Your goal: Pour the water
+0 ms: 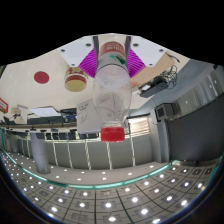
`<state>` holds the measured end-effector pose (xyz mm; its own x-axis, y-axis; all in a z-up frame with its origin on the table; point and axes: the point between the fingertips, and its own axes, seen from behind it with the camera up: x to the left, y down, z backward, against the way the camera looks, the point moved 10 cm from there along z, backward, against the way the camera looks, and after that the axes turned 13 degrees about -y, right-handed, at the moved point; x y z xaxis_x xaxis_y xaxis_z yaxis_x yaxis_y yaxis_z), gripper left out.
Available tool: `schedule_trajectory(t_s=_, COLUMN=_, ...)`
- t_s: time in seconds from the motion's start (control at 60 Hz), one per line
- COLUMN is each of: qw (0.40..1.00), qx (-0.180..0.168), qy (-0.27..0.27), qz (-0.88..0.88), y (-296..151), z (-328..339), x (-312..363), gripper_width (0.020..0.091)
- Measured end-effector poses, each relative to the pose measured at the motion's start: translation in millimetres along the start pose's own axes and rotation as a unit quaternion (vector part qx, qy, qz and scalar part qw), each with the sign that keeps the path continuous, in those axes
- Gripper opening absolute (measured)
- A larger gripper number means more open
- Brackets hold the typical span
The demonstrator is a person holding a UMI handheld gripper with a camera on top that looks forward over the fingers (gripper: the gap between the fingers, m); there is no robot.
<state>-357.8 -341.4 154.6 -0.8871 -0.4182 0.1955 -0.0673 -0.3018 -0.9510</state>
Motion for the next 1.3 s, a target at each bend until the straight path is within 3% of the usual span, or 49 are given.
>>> schedule_trajectory(t_s=0.2, qw=0.965, qx=-0.089, qy=-0.09, qz=-0.232, y=-76, z=-21, x=17, gripper_width=0.0359)
schedule_trajectory(t_s=0.367, qw=0.823, qx=-0.141, qy=-0.177, qz=-0.52, y=-104, z=-56, x=8, gripper_width=0.0358)
schedule_trajectory(t_s=0.533, qw=0.667, qx=-0.16, qy=-0.201, qz=-0.7, y=-98, z=-78, x=-15, gripper_width=0.036)
schedule_trajectory(t_s=0.717, qw=0.578, qx=-0.161, qy=-0.199, qz=-0.775, y=-77, z=-99, x=-20, gripper_width=0.0359)
schedule_trajectory(t_s=0.85, qw=0.588, qx=-0.15, qy=-0.186, qz=-0.773, y=-66, z=-98, x=-25, gripper_width=0.0357)
schedule_trajectory(t_s=0.95, qw=0.633, qx=-0.134, qy=-0.179, qz=-0.741, y=-68, z=-92, x=-27, gripper_width=0.0359)
schedule_trajectory(t_s=1.167, qw=0.856, qx=-0.108, qy=-0.14, qz=-0.485, y=-107, z=-66, x=-54, gripper_width=0.0361)
schedule_trajectory(t_s=1.3, qw=0.947, qx=-0.103, qy=-0.097, qz=-0.287, y=-145, z=-36, x=-93, gripper_width=0.036)
